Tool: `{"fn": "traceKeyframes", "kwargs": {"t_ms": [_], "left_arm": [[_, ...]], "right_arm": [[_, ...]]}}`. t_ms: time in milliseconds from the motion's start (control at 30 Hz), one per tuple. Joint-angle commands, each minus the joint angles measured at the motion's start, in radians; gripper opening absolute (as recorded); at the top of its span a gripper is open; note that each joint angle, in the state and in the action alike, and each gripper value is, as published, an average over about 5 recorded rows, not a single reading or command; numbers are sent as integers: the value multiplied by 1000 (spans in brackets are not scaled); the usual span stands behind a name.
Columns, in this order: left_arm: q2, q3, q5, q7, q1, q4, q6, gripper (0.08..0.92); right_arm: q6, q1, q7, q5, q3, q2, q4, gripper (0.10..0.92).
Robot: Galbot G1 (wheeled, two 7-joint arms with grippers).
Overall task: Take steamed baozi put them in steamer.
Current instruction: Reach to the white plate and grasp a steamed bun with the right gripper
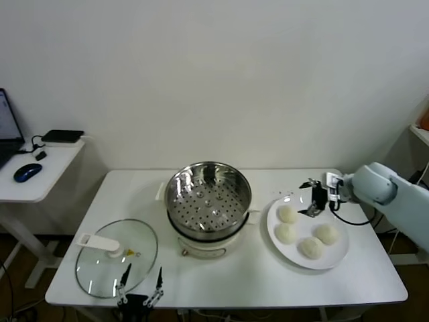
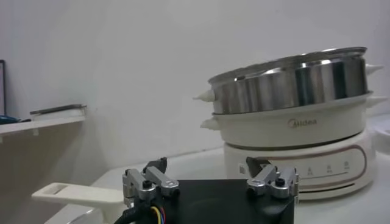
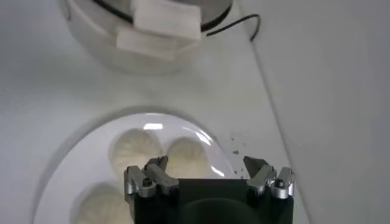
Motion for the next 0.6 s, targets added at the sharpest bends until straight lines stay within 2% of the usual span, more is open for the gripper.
{"fn": "traceKeyframes", "kwargs": {"t_ms": [33, 600], "left_arm": [[-49, 1, 2, 0, 1, 1, 0, 823], [-49, -16, -4, 3, -6, 8, 0, 823]], "right_arm": [[90, 312, -155, 6, -398, 134, -222, 823], [82, 45, -141, 1, -202, 310, -415, 823]]}}
